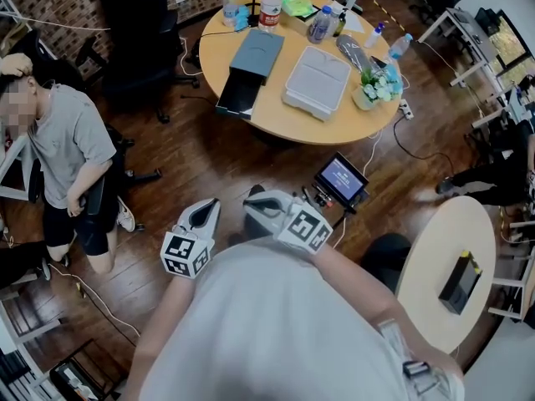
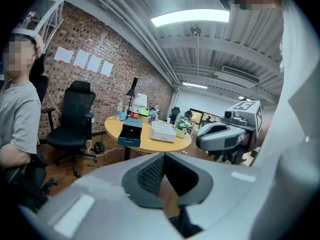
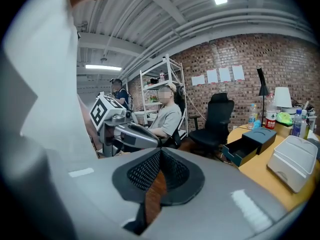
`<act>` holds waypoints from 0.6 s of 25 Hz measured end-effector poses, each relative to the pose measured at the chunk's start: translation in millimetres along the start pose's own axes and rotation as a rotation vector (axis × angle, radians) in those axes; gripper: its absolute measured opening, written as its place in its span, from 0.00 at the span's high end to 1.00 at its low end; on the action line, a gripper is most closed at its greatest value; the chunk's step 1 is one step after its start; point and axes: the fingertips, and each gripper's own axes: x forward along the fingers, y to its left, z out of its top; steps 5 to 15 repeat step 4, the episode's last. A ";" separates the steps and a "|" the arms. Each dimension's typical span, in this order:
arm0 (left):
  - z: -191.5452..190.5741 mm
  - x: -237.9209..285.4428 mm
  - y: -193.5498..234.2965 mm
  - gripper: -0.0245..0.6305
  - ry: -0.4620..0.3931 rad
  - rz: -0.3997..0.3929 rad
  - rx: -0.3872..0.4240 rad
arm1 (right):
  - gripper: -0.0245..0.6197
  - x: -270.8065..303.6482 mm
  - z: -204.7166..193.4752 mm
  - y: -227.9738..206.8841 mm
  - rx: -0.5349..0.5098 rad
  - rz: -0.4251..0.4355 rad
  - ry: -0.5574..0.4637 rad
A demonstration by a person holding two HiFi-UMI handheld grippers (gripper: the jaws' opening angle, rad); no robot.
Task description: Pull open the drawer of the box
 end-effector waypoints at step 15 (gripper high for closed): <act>-3.2 1.5 -6.1 0.95 0.005 -0.008 0.004 | 0.95 -3.5 -3.9 0.9 0.005 -0.003 0.003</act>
